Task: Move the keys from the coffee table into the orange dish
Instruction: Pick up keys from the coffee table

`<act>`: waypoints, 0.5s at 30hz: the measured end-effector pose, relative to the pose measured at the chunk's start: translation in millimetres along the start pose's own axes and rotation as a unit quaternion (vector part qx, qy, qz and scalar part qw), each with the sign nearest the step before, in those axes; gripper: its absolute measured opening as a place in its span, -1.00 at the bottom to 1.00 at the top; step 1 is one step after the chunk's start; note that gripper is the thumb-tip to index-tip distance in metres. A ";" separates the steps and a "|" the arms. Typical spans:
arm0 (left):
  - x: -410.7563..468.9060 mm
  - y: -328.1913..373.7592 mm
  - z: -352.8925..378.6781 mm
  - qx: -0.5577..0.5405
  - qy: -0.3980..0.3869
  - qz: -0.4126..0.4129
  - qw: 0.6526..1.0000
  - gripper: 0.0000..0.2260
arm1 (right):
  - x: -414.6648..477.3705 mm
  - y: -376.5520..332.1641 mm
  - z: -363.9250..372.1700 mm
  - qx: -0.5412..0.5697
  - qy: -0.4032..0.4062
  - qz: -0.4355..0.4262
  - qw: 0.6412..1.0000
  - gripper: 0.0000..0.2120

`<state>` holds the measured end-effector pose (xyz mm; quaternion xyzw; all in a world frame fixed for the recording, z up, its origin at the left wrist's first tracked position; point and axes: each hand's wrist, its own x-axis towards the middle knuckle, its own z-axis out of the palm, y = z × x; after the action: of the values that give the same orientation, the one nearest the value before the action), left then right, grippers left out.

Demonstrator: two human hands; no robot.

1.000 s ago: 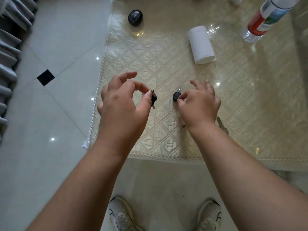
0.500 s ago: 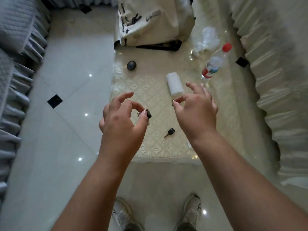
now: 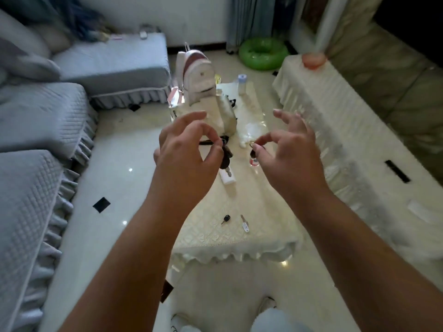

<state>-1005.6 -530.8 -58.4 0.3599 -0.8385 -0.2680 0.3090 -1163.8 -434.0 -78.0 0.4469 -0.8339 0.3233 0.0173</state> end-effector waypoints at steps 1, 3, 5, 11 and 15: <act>0.0 15.0 -11.4 -0.002 0.004 0.010 1.000 -0.94 | -0.1 -6.4 -19.3 0.003 0.003 -0.012 1.000 -0.92; 0.6 38.2 -30.8 0.002 0.007 0.027 1.000 -0.95 | -0.1 -17.6 -52.4 -0.003 0.012 -0.031 0.999 -0.94; 0.8 53.7 -46.5 0.006 0.012 0.043 0.999 -0.95 | -0.6 -26.0 -79.6 -0.015 0.025 -0.035 0.999 -0.94; 6.5 72.2 -77.1 0.007 -0.011 0.077 0.997 -0.94 | -12.2 -51.9 -122.8 -0.047 0.082 0.001 0.996 -0.95; 7.3 61.4 -92.6 -0.019 -0.024 0.124 0.992 -0.95 | -30.9 -71.9 -125.7 -0.062 0.107 0.034 0.992 -0.97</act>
<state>-970.7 -520.7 46.9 0.2407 -0.8789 -0.2520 0.3259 -1123.5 -369.7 49.2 0.3793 -0.8603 0.3177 0.1228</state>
